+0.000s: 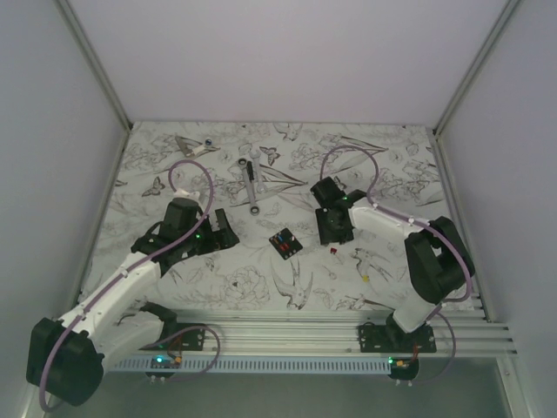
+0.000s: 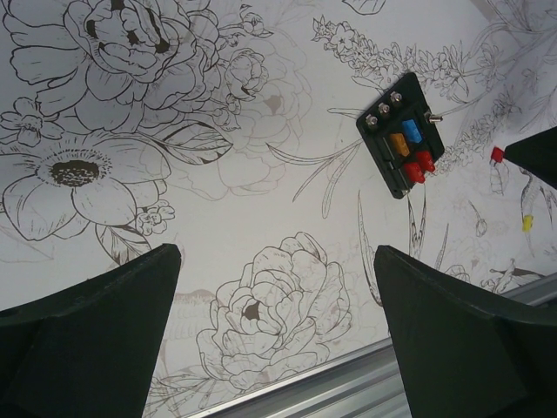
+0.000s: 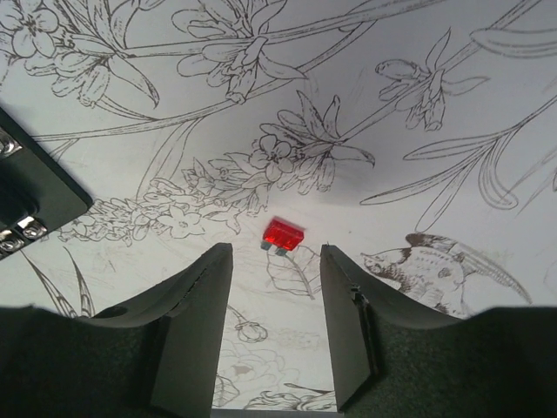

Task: Snap on the fuse box
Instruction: Pick up the fuse from the center of the board.

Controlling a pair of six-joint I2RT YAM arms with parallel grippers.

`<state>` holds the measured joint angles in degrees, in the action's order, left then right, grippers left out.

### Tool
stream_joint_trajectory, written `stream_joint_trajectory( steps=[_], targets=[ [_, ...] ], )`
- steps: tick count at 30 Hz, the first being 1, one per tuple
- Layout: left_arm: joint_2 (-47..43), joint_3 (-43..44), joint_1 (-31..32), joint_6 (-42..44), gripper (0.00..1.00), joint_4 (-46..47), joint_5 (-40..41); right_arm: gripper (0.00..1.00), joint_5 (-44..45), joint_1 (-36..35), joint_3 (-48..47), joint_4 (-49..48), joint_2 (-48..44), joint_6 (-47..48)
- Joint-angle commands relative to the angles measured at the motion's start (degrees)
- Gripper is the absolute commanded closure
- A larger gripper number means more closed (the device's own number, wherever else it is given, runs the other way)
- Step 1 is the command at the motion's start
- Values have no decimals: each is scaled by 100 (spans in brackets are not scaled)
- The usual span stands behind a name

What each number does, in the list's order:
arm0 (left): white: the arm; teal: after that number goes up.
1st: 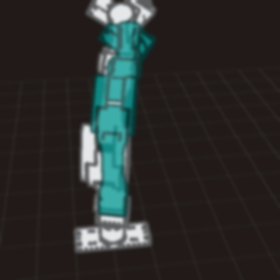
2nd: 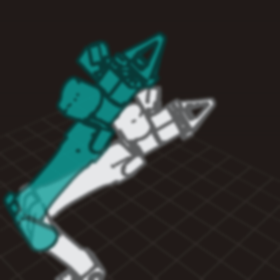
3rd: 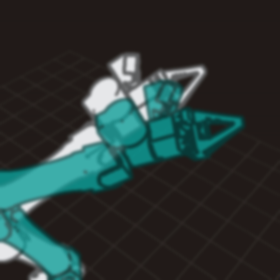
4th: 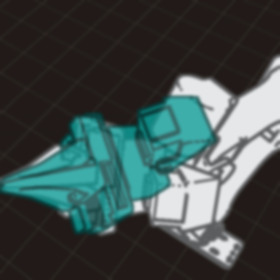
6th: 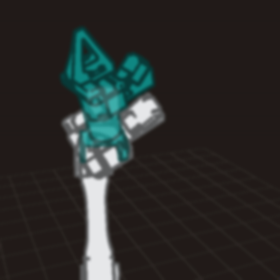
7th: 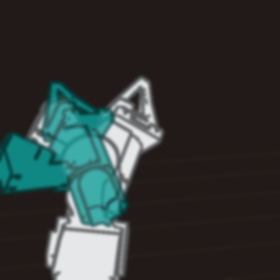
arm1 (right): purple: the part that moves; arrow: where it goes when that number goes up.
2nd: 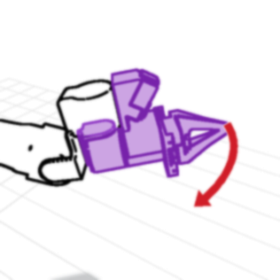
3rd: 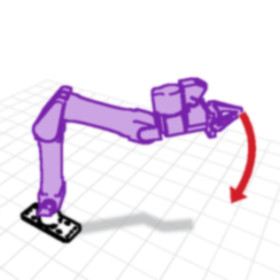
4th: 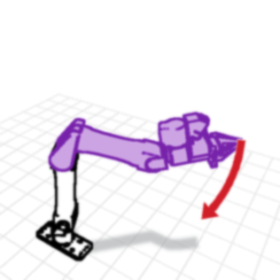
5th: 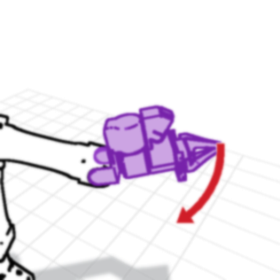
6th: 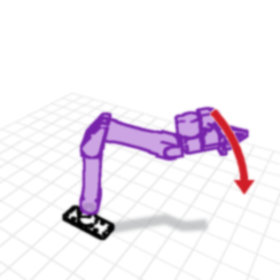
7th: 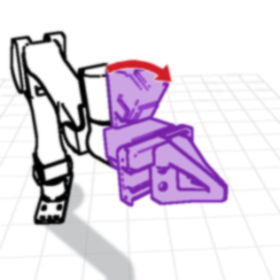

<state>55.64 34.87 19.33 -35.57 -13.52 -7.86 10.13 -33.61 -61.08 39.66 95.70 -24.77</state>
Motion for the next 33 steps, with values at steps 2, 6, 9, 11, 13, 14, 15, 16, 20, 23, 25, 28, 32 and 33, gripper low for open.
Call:
stream_joint_trajectory(
  steps=[2,6,9,11,13,14,15,16,20,23,25,28,32,33],
  targets=[
    [90,120,-52,24,0,-62,-48,48,564,-217,52,123,-45,-822],
    [93,109,-49,83,0,-65,-47,50,727,-218,186,-123,-65,-1181],
    [67,99,-44,108,0,-62,-23,51,844,-215,239,-138,-37,-1401],
    [62,99,-48,123,0,-58,-14,53,762,-208,289,-207,-34,-1483],
    [61,90,-50,132,0,-59,-10,54,651,-209,322,-253,-43,-1530],
    [61,90,-49,132,0,-60,-20,55,648,-208,332,-256,-43,-1550],
    [61,83,-52,130,0,-62,-16,55,655,-212,352,-253,-43,-1567],
    [61,81,-52,132,0,-61,-13,55,664,-211,382,-253,-43,-1600],
    [61,81,-52,136,0,-61,-18,57,617,-203,513,-314,-21,-1696],
    [61,79,-49,132,0,-63,-29,61,621,-201,584,-446,-23,-1731],
    [53,73,-51,127,0,-60,-39,62,645,-197,631,-507,-19,-1777],
    [44,71,-50,123,0,-63,-49,63,642,-191,679,-602,-13,-1815],
    [44,66,-52,121,0,-60,-55,63,617,-189,691,-715,-30,-1747],
    [44,64,-52,114,0,-63,-51,63,628,-182,679,-720,-10,-1704]
  ],
)
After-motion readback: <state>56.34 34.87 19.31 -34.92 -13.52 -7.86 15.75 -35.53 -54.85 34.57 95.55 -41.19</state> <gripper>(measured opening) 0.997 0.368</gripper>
